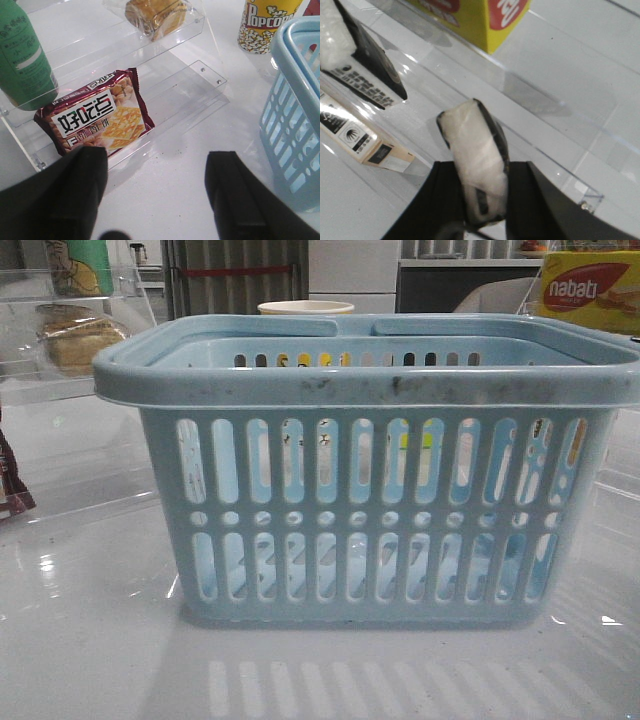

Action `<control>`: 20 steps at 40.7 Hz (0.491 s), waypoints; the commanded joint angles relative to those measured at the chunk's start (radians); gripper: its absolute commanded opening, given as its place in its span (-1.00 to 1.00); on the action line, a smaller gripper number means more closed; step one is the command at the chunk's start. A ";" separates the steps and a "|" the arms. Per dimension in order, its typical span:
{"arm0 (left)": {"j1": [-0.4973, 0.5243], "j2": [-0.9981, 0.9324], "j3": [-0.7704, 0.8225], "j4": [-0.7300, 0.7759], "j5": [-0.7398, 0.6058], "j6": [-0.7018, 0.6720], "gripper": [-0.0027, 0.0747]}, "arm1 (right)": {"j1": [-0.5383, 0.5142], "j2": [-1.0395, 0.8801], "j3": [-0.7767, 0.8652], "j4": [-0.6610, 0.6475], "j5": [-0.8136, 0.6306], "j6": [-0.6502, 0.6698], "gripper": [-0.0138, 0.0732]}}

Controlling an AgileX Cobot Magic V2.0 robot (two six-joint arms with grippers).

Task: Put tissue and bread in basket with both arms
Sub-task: 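Carry the tissue pack over the basket and release it inside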

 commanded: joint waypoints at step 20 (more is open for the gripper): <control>-0.001 0.002 -0.029 -0.012 -0.082 -0.010 0.33 | 0.069 -0.427 -0.058 0.308 0.324 -0.169 -0.07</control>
